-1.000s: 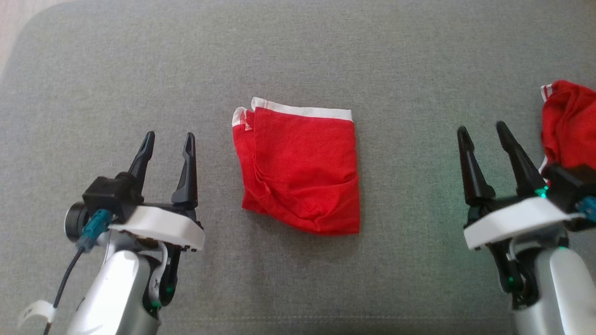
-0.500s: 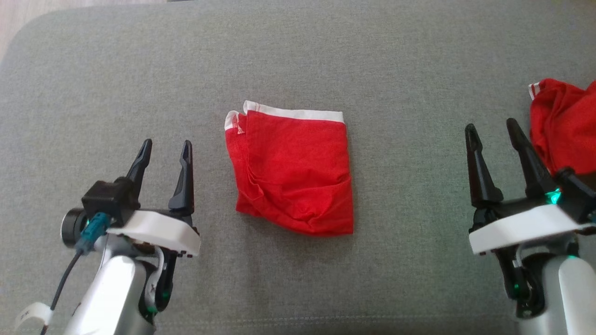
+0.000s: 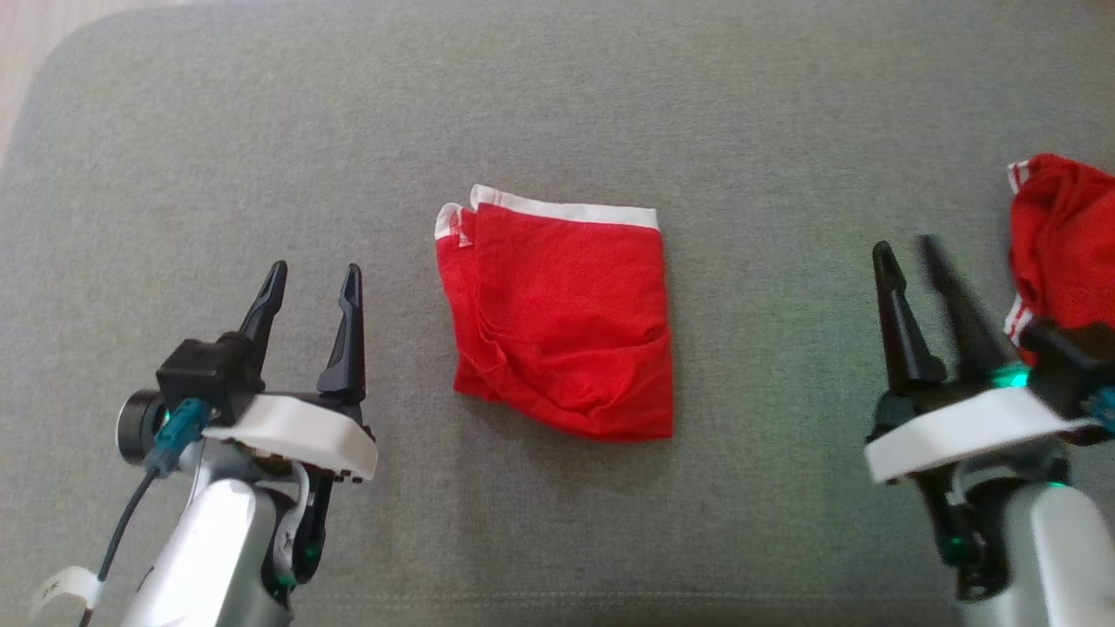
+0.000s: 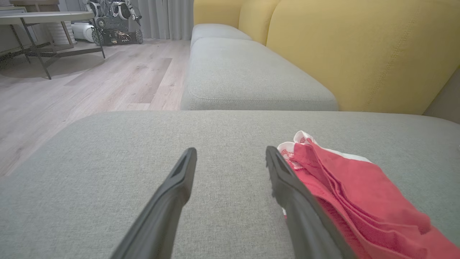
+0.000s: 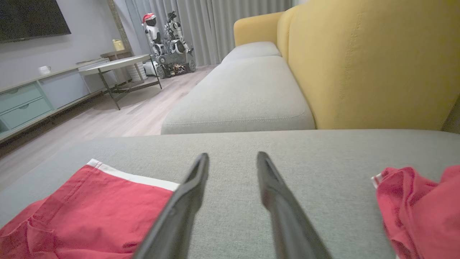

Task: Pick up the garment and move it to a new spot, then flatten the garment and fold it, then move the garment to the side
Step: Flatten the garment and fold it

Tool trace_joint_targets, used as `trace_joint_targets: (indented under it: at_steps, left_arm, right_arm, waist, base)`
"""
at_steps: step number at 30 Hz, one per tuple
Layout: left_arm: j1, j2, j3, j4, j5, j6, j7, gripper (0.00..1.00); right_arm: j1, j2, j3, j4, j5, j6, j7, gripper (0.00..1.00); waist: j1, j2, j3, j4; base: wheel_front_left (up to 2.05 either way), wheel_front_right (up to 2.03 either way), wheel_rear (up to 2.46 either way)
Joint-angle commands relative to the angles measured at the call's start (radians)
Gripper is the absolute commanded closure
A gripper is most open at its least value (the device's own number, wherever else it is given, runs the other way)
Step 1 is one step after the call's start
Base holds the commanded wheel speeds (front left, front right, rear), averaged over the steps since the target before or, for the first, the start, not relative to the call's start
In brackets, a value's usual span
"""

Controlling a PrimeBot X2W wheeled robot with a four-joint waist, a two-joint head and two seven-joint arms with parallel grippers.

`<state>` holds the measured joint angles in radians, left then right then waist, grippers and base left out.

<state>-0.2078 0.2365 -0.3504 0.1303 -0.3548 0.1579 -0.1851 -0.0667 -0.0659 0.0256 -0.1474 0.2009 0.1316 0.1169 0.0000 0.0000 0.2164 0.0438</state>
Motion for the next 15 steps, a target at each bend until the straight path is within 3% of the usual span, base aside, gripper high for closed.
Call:
trace_joint_targets:
  at_steps: [1,6,9,15]
  left_arm:
    - [-0.034,0.026,0.031,-0.032,-0.009,0.002,-0.005,0.00]
    - [-0.046,0.022,0.026,-0.032,-0.011,0.002,-0.009,0.00]
    - [-0.058,0.014,0.018,-0.023,-0.014,-0.003,-0.016,0.00]
    - [-0.067,-0.001,0.007,-0.014,-0.018,-0.007,-0.027,0.00]
  right_arm:
    - [-0.028,-0.002,0.040,-0.023,0.001,-0.001,0.005,1.00]
    - [-0.110,-0.006,0.146,0.085,0.031,-0.001,-0.008,1.00]
    - [-0.186,0.001,0.293,0.220,0.091,-0.001,-0.031,1.00]
    - [-0.281,0.010,0.486,0.422,0.172,-0.001,-0.079,1.00]
  waist:
    - [0.0000,0.0000,0.006,0.009]
    - [0.0000,0.0000,0.024,0.037]
    - [0.0000,0.0000,0.032,0.070]
    - [0.0000,0.0000,0.047,0.124]
  base:
    - [0.00,0.00,0.00]
    - [0.00,0.00,0.00]
    - [0.00,0.00,0.00]
    - [0.00,0.00,0.00]
